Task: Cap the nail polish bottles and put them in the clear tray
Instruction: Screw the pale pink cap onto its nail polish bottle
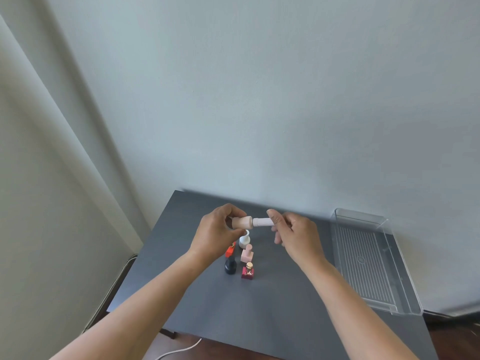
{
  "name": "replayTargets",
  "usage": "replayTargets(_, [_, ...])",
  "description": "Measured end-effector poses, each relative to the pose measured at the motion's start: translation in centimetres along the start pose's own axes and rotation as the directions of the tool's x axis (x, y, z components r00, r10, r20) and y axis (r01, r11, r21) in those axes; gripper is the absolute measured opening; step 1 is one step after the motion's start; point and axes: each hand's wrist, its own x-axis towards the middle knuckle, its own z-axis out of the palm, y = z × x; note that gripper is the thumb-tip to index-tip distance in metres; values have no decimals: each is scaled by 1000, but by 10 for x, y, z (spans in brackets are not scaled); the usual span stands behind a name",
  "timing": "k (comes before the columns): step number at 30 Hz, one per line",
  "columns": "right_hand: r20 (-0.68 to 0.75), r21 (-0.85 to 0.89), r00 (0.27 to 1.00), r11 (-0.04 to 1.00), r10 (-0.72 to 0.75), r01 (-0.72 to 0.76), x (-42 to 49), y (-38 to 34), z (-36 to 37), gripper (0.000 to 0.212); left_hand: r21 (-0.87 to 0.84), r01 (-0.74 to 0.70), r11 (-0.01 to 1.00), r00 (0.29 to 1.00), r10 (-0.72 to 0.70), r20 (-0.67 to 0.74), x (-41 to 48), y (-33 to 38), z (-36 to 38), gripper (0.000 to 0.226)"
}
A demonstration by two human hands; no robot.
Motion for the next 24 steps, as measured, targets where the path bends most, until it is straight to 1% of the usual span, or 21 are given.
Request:
replayTargets(2, [1, -38, 1000, 999, 20, -20, 1, -1, -2, 68, -3, -12, 1000, 1000, 12, 13, 0, 2, 0, 27])
replayTargets(3, [6, -51, 999, 998, 33, -33, 1, -1, -3, 71, -3, -16, 1000, 1000, 16, 21, 0, 2, 1, 26])
replayTargets(7, [72, -71, 993, 994, 91, -86, 1, -1, -6, 76, -6, -10, 1000, 1000, 11, 27, 1, 1, 2, 26])
replayTargets(9, [103, -67, 991, 995, 84, -77, 0, -2, -5, 69, -5, 1, 1000, 1000, -1, 27, 2, 0, 2, 26])
replayTargets(12, [117, 22, 992, 999, 42, -44, 0, -1, -2, 36, -11, 4, 1000, 1000, -4, 30, 4, -1, 2, 27])
replayTargets(15, [143, 81, 989, 996, 27, -39, 1, 1, 0, 21, 7, -5, 1000, 999, 4, 36, 6, -1, 1, 26])
replayTargets(21, [108, 107, 994, 994, -11, 0, 3, 1, 0, 12, 47, -42, 998, 999, 41, 35, 10, 2, 1, 23])
replayTargets(24, [108, 88, 994, 996, -2, -7, 4, 0, -2, 30, 55, -68, 996, 997, 66, 42, 10, 3, 0, 24])
